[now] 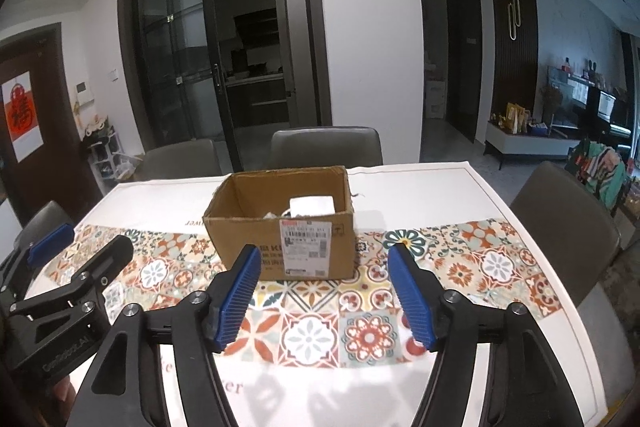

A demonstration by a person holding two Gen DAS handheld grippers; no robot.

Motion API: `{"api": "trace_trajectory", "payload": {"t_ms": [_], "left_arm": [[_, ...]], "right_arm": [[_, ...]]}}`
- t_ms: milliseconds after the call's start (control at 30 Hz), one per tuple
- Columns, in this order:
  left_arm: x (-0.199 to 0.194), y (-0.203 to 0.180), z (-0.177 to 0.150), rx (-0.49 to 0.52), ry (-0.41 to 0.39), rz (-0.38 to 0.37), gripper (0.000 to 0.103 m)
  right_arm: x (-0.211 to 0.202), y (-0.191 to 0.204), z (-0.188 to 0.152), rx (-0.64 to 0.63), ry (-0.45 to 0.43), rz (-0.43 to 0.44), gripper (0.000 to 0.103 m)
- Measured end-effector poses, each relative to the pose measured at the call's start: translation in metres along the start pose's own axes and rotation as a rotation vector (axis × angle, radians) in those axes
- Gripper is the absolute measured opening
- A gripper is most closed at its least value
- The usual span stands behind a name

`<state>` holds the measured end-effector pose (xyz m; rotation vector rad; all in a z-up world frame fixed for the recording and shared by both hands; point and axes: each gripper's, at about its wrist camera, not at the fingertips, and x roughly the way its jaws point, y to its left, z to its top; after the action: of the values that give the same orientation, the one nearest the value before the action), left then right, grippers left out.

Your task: Organize soft objects

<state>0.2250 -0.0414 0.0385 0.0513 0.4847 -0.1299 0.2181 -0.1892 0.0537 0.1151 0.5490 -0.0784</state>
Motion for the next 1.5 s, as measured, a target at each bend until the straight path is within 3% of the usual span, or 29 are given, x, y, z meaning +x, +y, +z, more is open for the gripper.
{"api": "trace_trajectory", "payload": {"t_ms": [733, 1133, 1500], "left_arm": [[-0.107, -0.026, -0.040, -0.008, -0.051, 0.003, 0.092], [-0.140, -0.033, -0.051, -0.004, -0.064, -0.003, 0.094], [-0.154, -0.035, -0.055, -0.006, -0.082, 0.000, 0.099]], "right_arm": [[-0.103, -0.026, -0.049, 0.004, -0.032, 0.003, 0.071], [-0.141, -0.030, -0.066, 0.006, -0.059, -0.008, 0.074], [-0.151, -0.031, -0.067, -0.004, -0.080, -0.007, 0.074]]}}
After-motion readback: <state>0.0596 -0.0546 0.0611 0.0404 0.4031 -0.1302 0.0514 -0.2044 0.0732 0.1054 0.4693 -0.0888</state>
